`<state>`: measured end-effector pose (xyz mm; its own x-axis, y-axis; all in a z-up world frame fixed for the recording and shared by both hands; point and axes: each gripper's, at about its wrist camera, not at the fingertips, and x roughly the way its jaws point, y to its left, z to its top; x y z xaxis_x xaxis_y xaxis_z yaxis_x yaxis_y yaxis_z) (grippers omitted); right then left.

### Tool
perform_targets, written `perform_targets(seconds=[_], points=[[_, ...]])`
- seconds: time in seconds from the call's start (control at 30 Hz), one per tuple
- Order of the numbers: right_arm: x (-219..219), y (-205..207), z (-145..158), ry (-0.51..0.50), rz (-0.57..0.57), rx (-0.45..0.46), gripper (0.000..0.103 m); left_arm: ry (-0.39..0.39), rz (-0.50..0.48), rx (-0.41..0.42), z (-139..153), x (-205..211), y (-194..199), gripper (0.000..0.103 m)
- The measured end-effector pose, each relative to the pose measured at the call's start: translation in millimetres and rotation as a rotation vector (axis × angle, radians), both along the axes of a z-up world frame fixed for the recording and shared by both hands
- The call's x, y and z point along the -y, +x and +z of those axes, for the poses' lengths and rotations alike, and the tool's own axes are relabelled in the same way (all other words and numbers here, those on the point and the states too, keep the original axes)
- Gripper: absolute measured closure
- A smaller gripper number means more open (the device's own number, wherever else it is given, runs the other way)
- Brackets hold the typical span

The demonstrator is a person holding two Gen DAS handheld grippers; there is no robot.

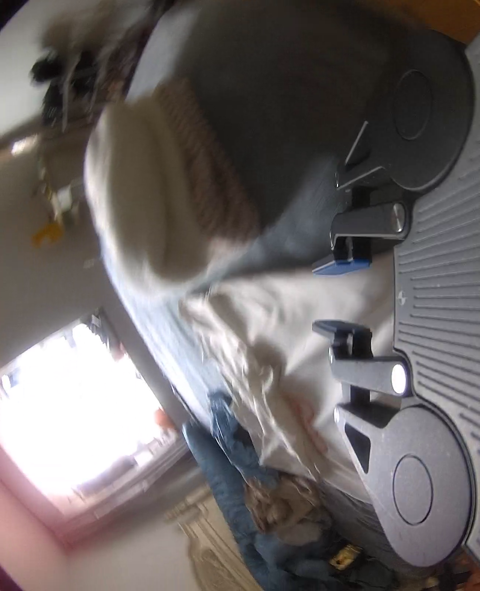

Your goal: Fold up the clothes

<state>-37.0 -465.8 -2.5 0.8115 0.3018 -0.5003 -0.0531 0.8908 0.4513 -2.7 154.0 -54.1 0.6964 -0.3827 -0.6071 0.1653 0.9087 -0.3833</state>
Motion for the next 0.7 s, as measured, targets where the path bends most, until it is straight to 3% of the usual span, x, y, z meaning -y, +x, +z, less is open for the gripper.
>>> perform_targets(seconds=[0.07, 0.13, 0.23, 0.3, 0.33, 0.4, 0.5, 0.6, 0.7], points=[[-36.5, 34.3, 5.2, -0.056, 0.081, 0.021, 0.061, 0.017, 0.002, 0.062, 9.7, 3.4, 25.8, 0.067], [-69.3, 74.3, 5.4, -0.039, 0.151, 0.000, 0.061, -0.013, 0.020, 0.085, 13.8, 5.5, 58.6, 0.064], [-94.8, 133.9, -3.1, 0.113, 0.172, -0.103, 0.061, -0.092, 0.069, 0.080, 13.8, 4.5, 111.3, 0.064], [-104.5, 168.4, -10.3, 0.209, 0.151, -0.182, 0.061, -0.051, 0.085, 0.118, 12.8, 8.4, 139.3, 0.064], [-107.2, 180.9, -13.1, 0.215, 0.143, -0.209, 0.061, -0.018, 0.088, 0.140, 12.4, 11.7, 152.6, 0.064], [-106.2, 202.1, -21.4, 0.227, 0.073, -0.290, 0.060, 0.121, 0.051, 0.201, 12.2, 26.9, 173.0, 0.064], [-92.2, 218.0, -34.7, 0.298, -0.034, -0.376, 0.060, 0.269, -0.074, 0.286, 7.9, 40.0, 192.8, 0.064], [-80.7, 227.2, -45.5, 0.341, -0.117, -0.412, 0.057, 0.421, -0.188, 0.336, -3.1, 54.3, 202.5, 0.063], [-78.2, 237.0, -56.7, 0.359, -0.137, -0.430, 0.057, 0.500, -0.254, 0.347, -15.7, 62.8, 206.1, 0.063]])
